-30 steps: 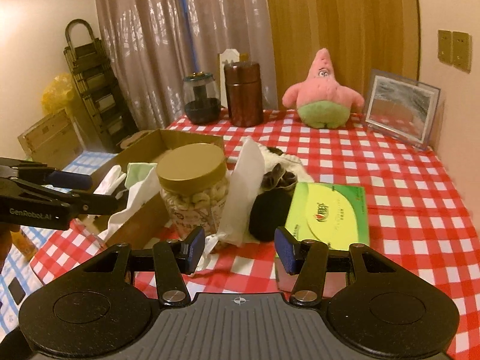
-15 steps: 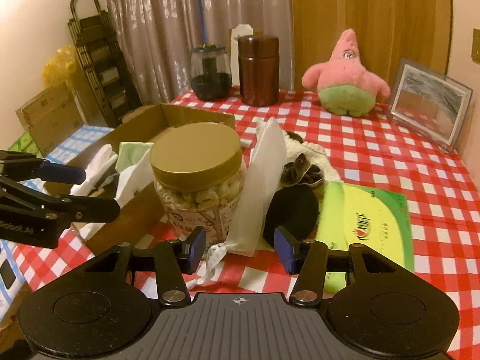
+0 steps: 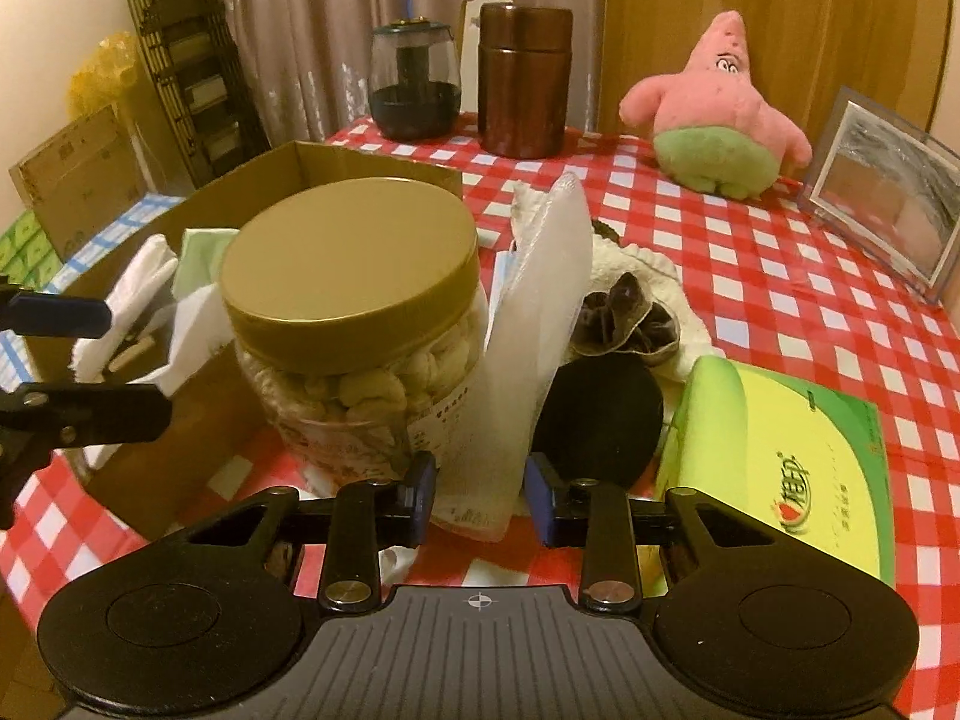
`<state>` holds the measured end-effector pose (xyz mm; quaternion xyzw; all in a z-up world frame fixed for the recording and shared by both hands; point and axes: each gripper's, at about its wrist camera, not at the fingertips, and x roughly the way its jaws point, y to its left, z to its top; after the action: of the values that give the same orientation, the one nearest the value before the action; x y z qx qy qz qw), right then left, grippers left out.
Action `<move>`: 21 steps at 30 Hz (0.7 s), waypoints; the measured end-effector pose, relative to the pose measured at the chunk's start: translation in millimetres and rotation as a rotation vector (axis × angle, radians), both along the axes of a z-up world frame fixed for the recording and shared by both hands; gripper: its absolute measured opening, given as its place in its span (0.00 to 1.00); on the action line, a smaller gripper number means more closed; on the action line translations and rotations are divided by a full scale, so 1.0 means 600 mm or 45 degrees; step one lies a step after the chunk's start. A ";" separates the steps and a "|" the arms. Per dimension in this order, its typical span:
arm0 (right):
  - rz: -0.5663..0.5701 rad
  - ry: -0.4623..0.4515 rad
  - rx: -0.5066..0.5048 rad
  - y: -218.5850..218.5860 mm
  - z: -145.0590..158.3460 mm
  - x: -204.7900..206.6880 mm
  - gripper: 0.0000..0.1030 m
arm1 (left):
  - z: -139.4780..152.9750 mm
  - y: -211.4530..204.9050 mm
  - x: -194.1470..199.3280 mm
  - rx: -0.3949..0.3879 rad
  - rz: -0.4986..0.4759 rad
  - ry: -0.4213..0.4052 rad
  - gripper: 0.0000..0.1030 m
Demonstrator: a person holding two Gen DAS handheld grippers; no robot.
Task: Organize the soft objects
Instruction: 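Reach the right gripper to the clear plastic sheet and grasp it, then grasp the dark scrunchie on the towel with the left gripper while the right holds the plastic sheet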
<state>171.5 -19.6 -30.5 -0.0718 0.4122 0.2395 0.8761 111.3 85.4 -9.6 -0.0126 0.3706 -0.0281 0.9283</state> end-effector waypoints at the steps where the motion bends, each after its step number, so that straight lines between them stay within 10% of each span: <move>1: 0.000 -0.001 -0.009 0.003 -0.001 0.004 0.29 | -0.001 0.000 0.001 -0.001 -0.001 0.000 0.81; 8: -0.002 0.005 -0.081 0.014 -0.017 0.018 0.04 | -0.007 -0.004 0.001 -0.014 -0.016 0.014 0.81; 21: -0.106 -0.140 -0.015 -0.043 0.076 -0.016 0.02 | 0.023 -0.041 -0.009 -0.045 -0.099 0.003 0.81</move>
<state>162.1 -45.5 15.0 -0.0729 0.3673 0.1961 0.9063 105.9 60.7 4.5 -0.0147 0.3714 -0.0706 0.9257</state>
